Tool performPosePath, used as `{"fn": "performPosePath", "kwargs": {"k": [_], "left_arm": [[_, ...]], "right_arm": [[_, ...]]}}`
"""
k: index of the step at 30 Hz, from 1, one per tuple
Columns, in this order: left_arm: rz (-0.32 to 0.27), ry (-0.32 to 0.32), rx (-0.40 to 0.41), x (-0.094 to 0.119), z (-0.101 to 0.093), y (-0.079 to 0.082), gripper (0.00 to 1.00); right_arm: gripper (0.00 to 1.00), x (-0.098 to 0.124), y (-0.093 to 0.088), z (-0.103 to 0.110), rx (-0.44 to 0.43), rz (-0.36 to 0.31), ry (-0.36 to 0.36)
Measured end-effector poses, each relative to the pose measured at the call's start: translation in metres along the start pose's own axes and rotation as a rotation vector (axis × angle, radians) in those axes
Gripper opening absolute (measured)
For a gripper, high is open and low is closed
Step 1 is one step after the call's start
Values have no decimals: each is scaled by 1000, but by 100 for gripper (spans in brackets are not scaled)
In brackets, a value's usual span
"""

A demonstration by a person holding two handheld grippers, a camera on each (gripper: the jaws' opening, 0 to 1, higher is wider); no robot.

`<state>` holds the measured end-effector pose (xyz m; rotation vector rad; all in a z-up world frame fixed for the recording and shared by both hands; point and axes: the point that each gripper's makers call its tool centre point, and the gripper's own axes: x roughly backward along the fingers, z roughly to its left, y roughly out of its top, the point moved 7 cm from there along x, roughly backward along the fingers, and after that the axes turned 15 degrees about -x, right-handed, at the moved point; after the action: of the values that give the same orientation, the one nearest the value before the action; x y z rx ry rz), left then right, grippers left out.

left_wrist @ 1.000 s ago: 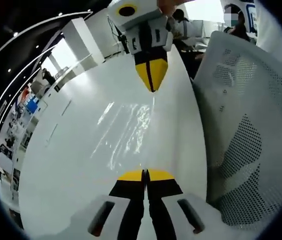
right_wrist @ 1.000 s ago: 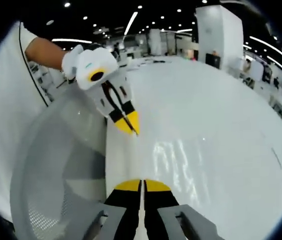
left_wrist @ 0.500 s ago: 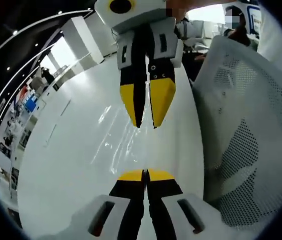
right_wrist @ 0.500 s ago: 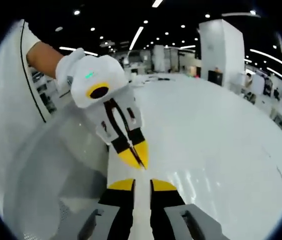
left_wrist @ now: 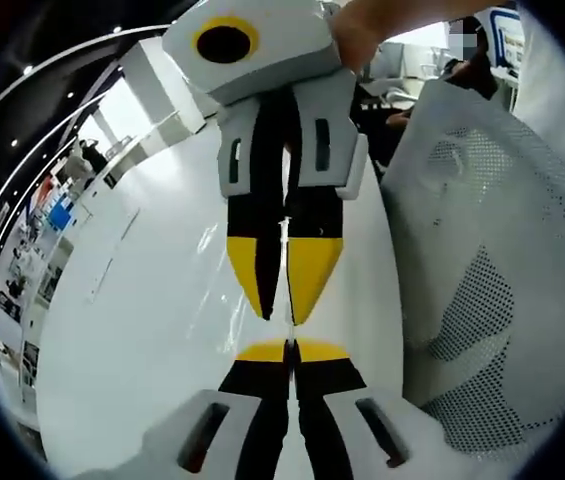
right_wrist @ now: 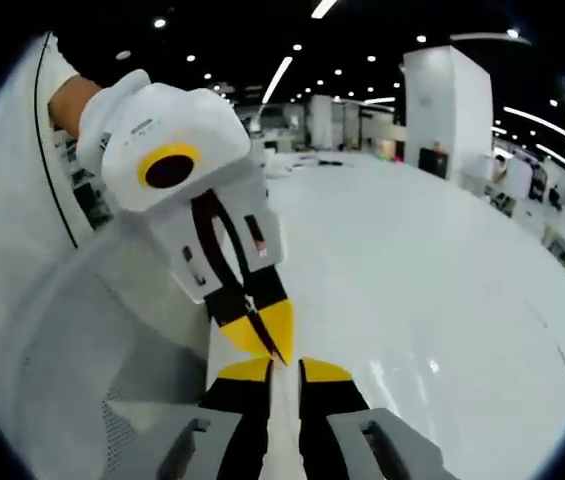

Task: Open the resealable bag by pulling the two sides of the seal apart until the entire bag opening is separated and visibly accessible.

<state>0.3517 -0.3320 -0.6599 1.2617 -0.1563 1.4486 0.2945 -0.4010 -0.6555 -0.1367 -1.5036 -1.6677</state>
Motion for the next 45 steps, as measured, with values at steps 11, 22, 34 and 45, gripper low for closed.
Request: {"fn": "performPosePath", "kwargs": {"k": [11, 22, 34, 45], "left_arm": [[-31, -11, 58, 3, 3, -2, 0], [-40, 9, 104, -3, 1, -3, 0], [3, 17, 109, 2, 7, -19, 0], [14, 17, 85, 2, 6, -18, 0]], "right_arm": [[1, -4, -1, 1, -53, 0, 13], [0, -2, -7, -1, -28, 88, -29], [0, 19, -26, -14, -45, 148, -71], [0, 42, -47, -19, -71, 178, -114]]}}
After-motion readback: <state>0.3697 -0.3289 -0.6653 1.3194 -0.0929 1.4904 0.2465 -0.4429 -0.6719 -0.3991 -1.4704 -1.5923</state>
